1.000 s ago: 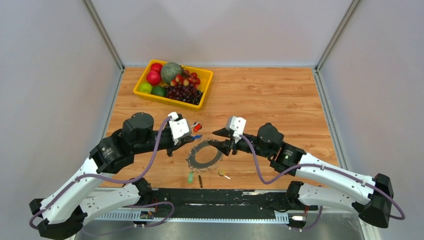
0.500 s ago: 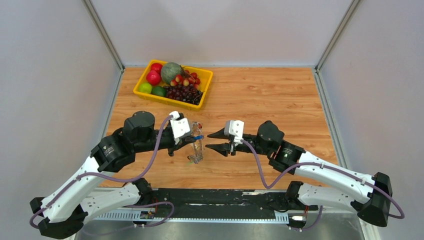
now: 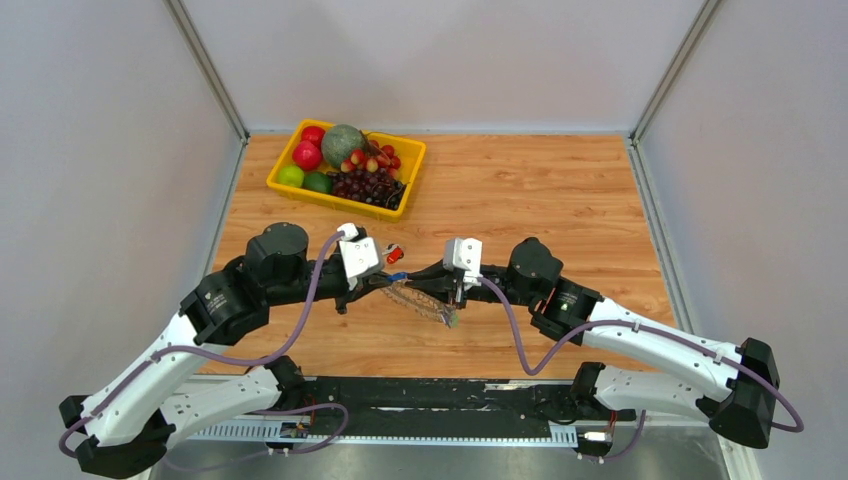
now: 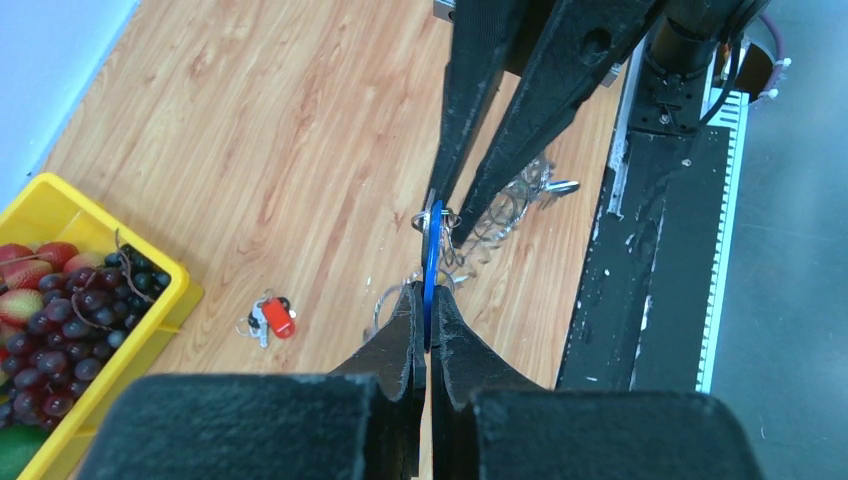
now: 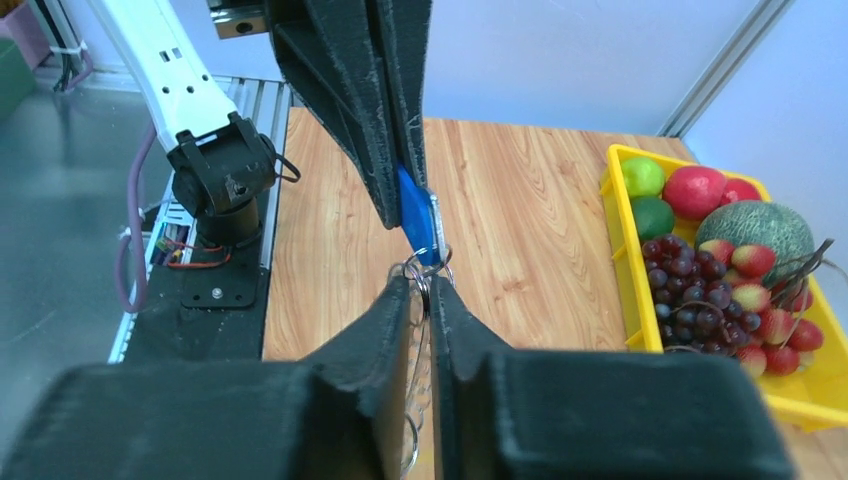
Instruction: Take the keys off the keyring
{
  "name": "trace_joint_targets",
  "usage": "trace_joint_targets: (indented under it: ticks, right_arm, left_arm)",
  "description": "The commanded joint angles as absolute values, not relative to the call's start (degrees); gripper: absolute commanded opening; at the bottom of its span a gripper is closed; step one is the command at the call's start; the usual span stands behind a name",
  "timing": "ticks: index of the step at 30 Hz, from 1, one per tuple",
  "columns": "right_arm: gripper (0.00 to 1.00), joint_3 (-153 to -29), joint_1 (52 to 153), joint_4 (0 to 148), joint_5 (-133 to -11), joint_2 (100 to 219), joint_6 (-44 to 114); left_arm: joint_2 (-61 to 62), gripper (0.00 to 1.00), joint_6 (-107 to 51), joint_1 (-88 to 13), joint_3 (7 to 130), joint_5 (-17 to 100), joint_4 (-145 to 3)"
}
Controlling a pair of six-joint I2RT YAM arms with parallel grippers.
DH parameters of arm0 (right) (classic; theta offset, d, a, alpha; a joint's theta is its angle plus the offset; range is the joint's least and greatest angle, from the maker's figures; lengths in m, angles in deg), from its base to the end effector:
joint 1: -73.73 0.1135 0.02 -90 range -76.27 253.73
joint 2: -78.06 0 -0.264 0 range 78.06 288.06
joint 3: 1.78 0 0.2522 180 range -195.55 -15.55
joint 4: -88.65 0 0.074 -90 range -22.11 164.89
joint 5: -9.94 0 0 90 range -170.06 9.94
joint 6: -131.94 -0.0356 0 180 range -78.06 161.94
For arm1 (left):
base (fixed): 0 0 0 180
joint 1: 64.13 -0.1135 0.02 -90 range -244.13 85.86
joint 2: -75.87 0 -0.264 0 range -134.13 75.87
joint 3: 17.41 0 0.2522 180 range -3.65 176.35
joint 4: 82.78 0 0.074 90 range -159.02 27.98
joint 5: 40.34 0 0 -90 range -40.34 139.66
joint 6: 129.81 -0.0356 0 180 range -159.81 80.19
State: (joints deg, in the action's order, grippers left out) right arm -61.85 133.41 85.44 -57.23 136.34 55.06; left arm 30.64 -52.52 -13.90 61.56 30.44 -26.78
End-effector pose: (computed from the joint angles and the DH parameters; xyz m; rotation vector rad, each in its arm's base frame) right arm 0.1093 0.2142 0.3433 -1.2370 1.1318 0.9394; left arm 0.0827 -0.1177 0.4002 1.2386 1.5880 -0.7528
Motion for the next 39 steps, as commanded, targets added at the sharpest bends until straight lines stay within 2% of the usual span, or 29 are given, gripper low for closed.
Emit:
trace_joint_targets:
  ticks: [1, 2, 3, 13, 20, 28, 39]
  right_arm:
    - [0.07, -63.8, 133.3, 88.8, -54.1, 136.5, 54.9]
    - [0.01, -63.8, 133.3, 88.8, -54.2, 136.7, 54.8]
    - [0.00, -63.8, 133.3, 88.7, -54.3, 136.6, 54.8]
    - [0.00, -60.8, 133.3, 91.3, -62.8, 133.3, 51.3]
    - [0.00, -52.4, 133.3, 110.7, -67.2, 128.8, 38.8]
    - [0.00, -48.3, 133.3, 125.4, -69.8, 130.7, 30.4]
    - [0.00, -51.1, 133.3, 126.6, -69.2, 132.2, 29.3]
  left_arm:
    - [31.7, 0.00, -51.7, -13.7, 64.3, 29.0, -30.6]
    - [31.8, 0.00, -51.7, -13.7, 64.3, 29.2, -30.6]
    - [31.8, 0.00, -51.8, -13.7, 64.4, 29.3, -30.6]
    - [32.6, 0.00, -51.7, -13.7, 64.6, 30.4, -30.6]
    - [32.4, 0.00, -50.8, -13.8, 62.8, 29.5, -31.8]
    - [32.3, 0.00, -49.4, -13.7, 61.0, 27.7, -34.4]
    - [32.0, 0.00, -49.8, -13.8, 58.9, 28.4, -34.5]
